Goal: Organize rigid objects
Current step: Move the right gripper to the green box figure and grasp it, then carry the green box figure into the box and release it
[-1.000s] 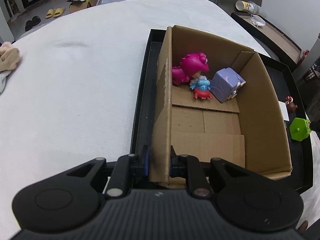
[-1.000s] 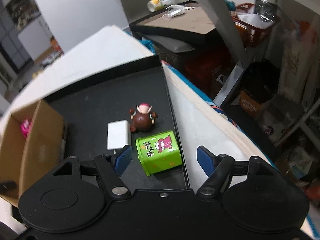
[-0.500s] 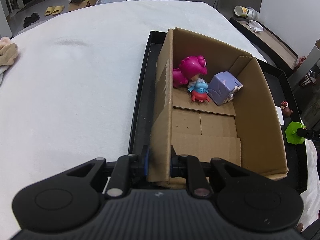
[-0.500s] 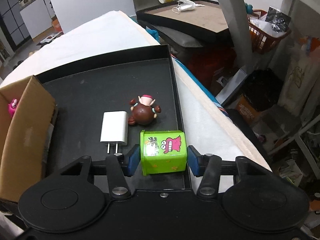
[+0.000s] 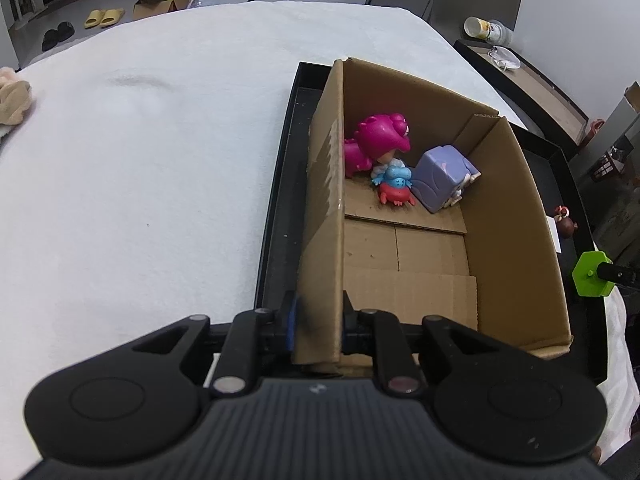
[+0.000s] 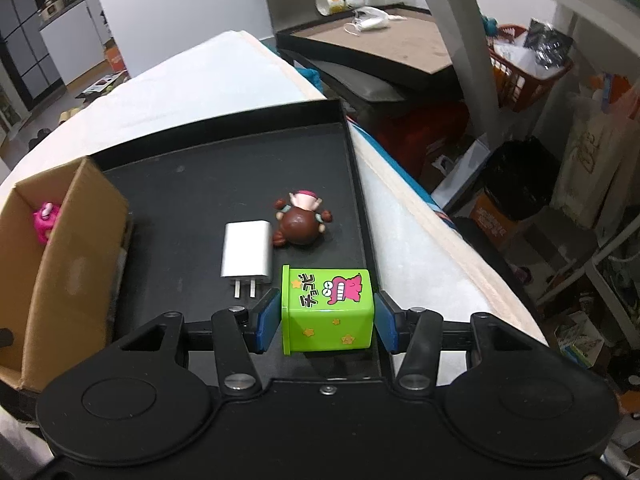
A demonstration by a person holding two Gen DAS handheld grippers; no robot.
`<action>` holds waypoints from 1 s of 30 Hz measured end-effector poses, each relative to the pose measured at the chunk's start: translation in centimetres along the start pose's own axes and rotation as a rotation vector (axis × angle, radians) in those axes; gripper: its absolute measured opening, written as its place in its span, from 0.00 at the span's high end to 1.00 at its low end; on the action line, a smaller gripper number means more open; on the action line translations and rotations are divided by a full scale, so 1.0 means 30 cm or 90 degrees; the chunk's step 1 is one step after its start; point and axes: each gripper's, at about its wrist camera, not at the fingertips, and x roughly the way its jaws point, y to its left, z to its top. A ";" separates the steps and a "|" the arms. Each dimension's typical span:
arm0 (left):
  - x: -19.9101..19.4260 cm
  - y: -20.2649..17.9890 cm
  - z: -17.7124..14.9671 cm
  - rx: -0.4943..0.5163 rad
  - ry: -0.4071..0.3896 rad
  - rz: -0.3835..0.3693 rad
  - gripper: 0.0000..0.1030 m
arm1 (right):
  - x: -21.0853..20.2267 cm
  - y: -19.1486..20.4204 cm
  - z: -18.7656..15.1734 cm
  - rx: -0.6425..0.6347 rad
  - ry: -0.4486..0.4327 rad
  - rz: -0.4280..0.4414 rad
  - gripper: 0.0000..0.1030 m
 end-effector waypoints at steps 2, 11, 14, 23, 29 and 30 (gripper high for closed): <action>0.000 0.002 -0.002 -0.001 -0.002 -0.005 0.83 | -0.027 0.027 0.013 -0.008 -0.012 -0.003 0.53; -0.003 0.020 -0.009 -0.007 -0.005 -0.026 0.82 | -0.161 0.191 0.075 -0.054 -0.057 0.012 0.53; -0.002 0.028 -0.007 -0.011 -0.006 -0.032 0.81 | -0.191 0.245 0.087 -0.066 -0.065 0.015 0.53; 0.001 0.052 -0.008 -0.020 -0.006 -0.052 0.80 | -0.240 0.412 0.108 -0.104 -0.078 0.027 0.52; 0.000 0.063 -0.011 -0.022 -0.006 -0.068 0.78 | -0.260 0.506 0.108 -0.101 -0.067 0.059 0.52; 0.001 0.064 -0.010 -0.023 -0.006 -0.070 0.78 | -0.262 0.522 0.108 -0.105 -0.065 0.061 0.52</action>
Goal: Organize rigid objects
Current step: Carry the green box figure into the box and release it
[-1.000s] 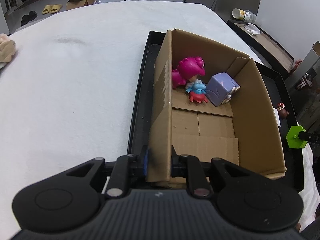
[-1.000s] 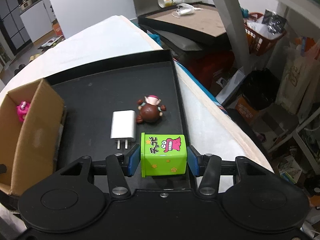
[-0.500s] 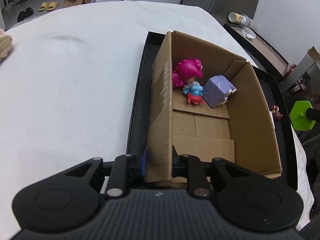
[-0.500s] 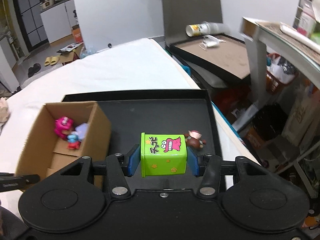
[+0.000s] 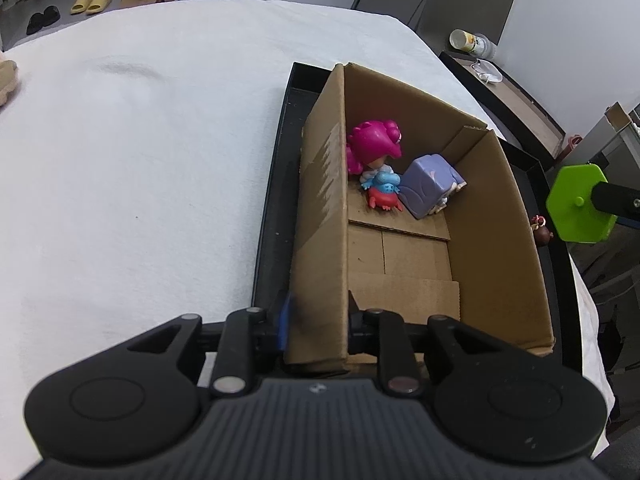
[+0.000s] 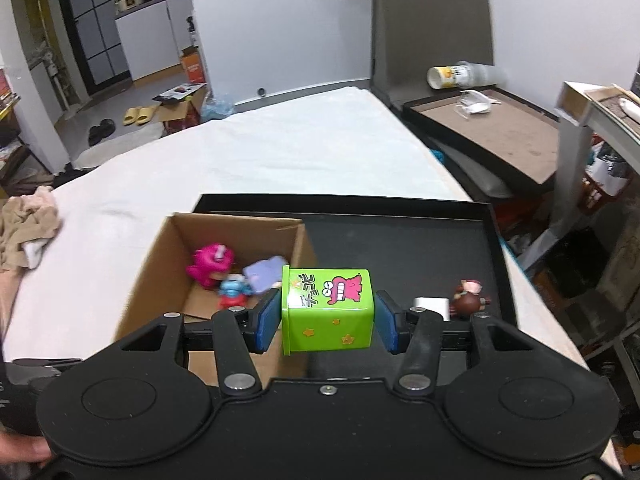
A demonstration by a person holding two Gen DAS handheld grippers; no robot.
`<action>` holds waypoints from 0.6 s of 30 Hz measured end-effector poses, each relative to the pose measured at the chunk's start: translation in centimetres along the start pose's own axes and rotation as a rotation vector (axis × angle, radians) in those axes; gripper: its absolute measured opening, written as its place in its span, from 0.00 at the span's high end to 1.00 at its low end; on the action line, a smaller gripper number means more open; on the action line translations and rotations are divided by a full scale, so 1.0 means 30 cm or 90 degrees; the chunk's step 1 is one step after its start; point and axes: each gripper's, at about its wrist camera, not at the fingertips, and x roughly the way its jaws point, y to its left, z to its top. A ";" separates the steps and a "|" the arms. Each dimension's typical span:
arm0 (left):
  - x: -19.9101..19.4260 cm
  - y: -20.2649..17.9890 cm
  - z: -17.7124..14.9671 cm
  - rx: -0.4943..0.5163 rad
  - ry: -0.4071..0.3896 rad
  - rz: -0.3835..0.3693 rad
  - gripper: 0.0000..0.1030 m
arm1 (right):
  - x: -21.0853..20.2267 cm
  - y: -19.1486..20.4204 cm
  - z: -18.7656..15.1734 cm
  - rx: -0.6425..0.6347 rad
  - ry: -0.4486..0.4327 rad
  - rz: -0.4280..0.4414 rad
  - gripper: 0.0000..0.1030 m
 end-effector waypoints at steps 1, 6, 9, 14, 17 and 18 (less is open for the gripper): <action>0.001 0.001 0.000 0.000 0.000 -0.002 0.78 | 0.000 0.016 0.001 -0.005 0.001 0.001 0.52; 0.002 0.007 0.000 0.001 0.001 -0.011 0.77 | 0.014 0.086 0.002 -0.022 0.007 0.008 0.52; 0.003 0.012 0.000 0.001 0.001 -0.016 0.77 | 0.033 0.126 -0.003 -0.031 0.016 0.013 0.52; 0.004 0.009 0.001 0.007 -0.001 -0.022 0.76 | 0.064 0.179 -0.020 -0.050 0.028 0.013 0.53; 0.004 0.013 -0.001 0.003 -0.002 -0.025 0.76 | 0.072 0.202 -0.017 -0.057 0.033 0.015 0.53; 0.005 0.017 0.000 -0.001 -0.002 -0.027 0.76 | 0.076 0.206 -0.015 -0.058 0.036 0.018 0.53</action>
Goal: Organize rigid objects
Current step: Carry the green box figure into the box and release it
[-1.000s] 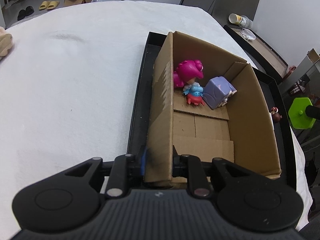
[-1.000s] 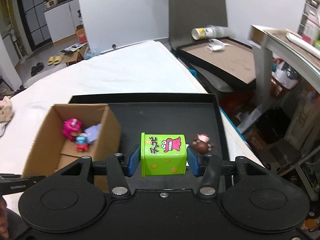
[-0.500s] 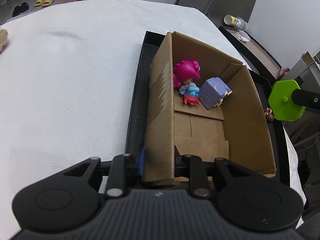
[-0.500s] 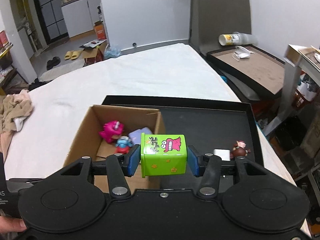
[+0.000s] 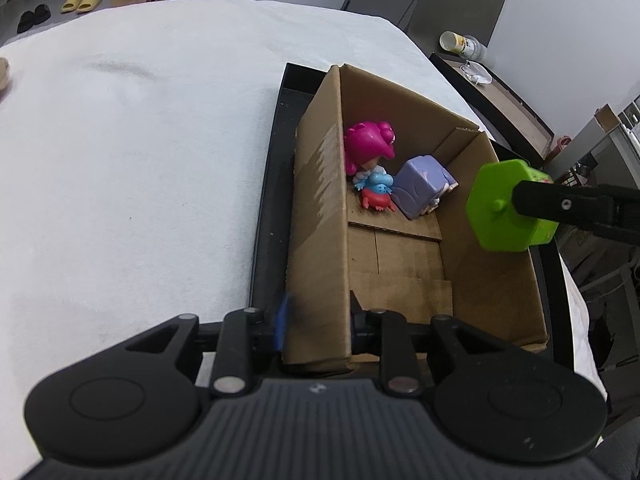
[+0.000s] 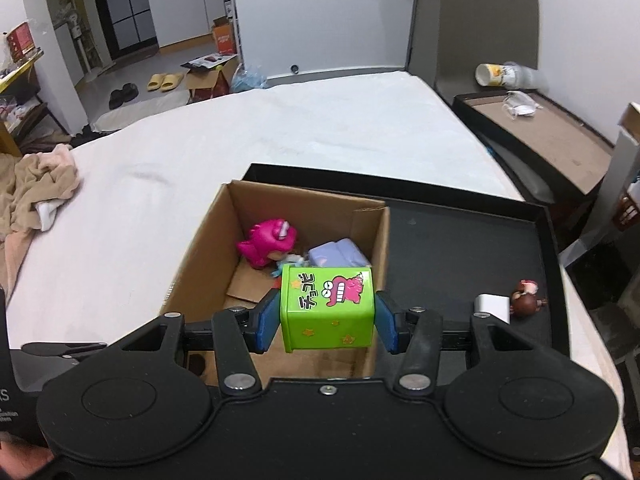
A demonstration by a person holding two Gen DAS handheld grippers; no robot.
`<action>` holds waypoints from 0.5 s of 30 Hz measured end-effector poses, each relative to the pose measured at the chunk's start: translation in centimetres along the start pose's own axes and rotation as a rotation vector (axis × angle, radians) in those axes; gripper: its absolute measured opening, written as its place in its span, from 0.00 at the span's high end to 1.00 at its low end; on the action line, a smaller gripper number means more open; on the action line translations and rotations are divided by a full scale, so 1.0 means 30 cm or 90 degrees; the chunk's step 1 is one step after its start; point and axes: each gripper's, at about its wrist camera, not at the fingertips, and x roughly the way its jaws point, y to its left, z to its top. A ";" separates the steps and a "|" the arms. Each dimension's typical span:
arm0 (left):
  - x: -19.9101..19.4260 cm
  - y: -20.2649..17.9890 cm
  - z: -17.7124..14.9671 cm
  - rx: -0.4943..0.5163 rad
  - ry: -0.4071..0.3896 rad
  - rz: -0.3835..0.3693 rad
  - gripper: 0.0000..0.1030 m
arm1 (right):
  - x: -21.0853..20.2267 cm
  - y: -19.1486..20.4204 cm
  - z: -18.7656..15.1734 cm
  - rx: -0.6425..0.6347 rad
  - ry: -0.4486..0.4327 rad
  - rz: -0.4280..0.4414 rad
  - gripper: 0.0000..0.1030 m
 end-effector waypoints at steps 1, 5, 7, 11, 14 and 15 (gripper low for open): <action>0.001 0.002 0.000 -0.003 0.000 -0.001 0.76 | 0.003 0.007 0.002 -0.005 0.001 0.000 0.53; -0.001 0.000 -0.001 -0.002 -0.001 -0.001 0.76 | 0.027 0.034 0.006 -0.018 0.010 0.006 0.53; -0.001 0.001 -0.001 -0.003 -0.001 -0.002 0.76 | 0.042 0.038 0.009 -0.009 0.018 0.010 0.53; -0.002 0.004 -0.003 -0.007 -0.002 -0.004 0.76 | 0.063 0.032 0.016 0.026 0.034 0.018 0.53; -0.004 0.002 -0.005 -0.005 -0.003 -0.004 0.76 | 0.075 0.021 0.020 0.053 0.043 0.023 0.53; -0.004 0.003 -0.005 -0.004 -0.003 -0.004 0.76 | 0.079 0.018 0.022 0.062 0.046 0.025 0.53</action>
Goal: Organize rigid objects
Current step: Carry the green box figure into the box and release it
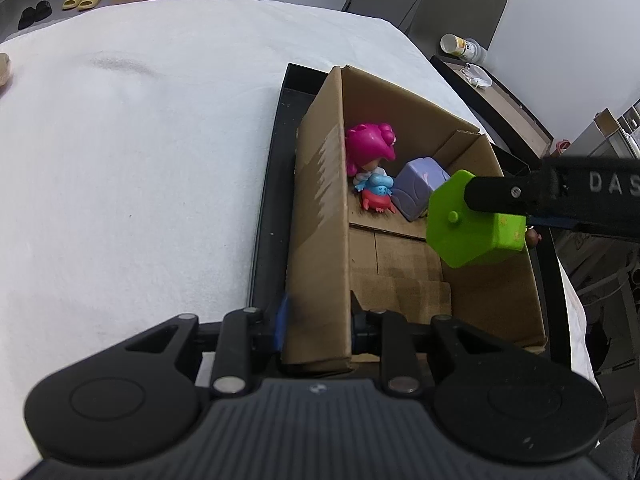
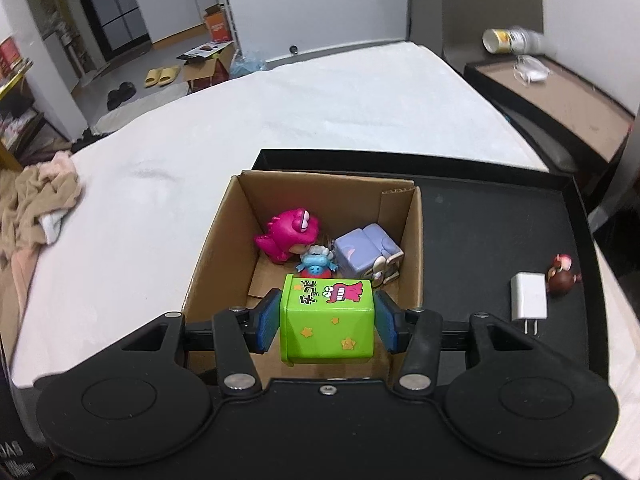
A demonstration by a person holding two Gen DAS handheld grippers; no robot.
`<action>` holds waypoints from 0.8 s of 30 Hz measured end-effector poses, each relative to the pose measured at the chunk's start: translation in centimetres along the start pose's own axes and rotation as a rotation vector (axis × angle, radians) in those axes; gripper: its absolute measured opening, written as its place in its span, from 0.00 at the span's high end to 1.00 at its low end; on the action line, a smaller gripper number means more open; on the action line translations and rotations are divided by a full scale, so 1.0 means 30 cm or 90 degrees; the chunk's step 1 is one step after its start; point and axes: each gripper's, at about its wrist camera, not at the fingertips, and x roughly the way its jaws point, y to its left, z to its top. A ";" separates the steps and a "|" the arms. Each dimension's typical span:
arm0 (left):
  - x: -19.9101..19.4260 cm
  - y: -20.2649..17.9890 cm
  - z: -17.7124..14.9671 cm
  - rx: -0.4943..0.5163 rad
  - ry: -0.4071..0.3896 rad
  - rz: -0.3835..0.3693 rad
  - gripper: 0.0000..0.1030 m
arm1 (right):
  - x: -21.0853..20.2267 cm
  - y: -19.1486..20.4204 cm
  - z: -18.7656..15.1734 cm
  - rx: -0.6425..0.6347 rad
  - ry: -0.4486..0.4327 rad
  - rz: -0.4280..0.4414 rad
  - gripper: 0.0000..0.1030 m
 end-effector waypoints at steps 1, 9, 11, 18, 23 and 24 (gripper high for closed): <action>0.000 0.000 0.001 0.000 0.000 0.000 0.76 | 0.006 -0.001 0.004 0.006 0.001 0.001 0.53; 0.002 -0.003 0.001 0.002 0.001 0.001 0.76 | 0.057 0.027 0.019 0.033 0.012 0.022 0.53; 0.002 -0.001 0.001 0.001 0.001 0.000 0.76 | 0.062 0.039 0.028 0.035 0.009 0.026 0.53; 0.004 -0.002 0.000 0.003 0.000 0.001 0.75 | 0.031 0.073 0.042 0.005 -0.012 0.041 0.45; 0.004 0.001 0.000 0.004 -0.001 0.001 0.75 | -0.026 0.037 0.029 -0.009 -0.031 0.034 0.35; 0.004 0.000 -0.001 0.004 -0.001 0.001 0.75 | -0.041 0.026 0.025 -0.014 -0.038 0.029 0.32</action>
